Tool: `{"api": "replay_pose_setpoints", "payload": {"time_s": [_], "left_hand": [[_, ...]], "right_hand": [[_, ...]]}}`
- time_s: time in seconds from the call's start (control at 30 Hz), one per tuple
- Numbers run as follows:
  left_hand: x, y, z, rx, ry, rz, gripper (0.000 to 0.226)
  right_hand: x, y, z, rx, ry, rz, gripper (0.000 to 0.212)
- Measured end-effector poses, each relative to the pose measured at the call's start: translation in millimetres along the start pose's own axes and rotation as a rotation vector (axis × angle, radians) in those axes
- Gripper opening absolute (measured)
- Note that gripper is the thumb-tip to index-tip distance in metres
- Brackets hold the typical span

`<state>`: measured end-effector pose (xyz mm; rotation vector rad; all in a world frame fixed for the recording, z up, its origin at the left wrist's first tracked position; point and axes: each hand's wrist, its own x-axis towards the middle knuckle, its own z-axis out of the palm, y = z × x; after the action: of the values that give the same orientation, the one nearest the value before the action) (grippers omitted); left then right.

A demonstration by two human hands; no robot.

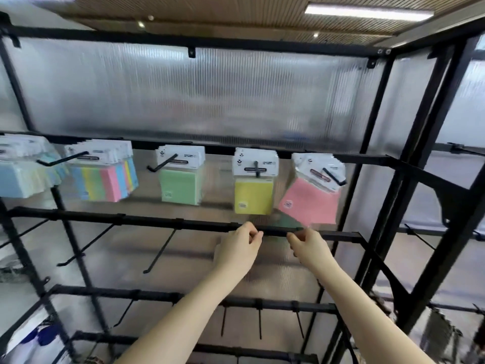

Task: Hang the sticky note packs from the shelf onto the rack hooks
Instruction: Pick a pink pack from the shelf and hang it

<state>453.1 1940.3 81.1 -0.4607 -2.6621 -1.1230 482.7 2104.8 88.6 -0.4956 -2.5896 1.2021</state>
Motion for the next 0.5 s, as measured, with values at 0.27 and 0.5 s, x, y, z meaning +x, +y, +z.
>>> {"api": "replay_pose_setpoints", "payload": {"time_s": [0.27,0.5], "left_hand": [[-25.7,-99.5,-105.8,0.092,0.032,-0.034,0.018],[-64.2,-200.9,-223.7,0.173,0.129,-0.093,0.021]], "right_hand": [[-37.9,-82.1,104.5,0.009,-0.116,-0.079,0.024],[-87.5,-186.4,210.4,-0.051,-0.253,-0.263,0.020]]}}
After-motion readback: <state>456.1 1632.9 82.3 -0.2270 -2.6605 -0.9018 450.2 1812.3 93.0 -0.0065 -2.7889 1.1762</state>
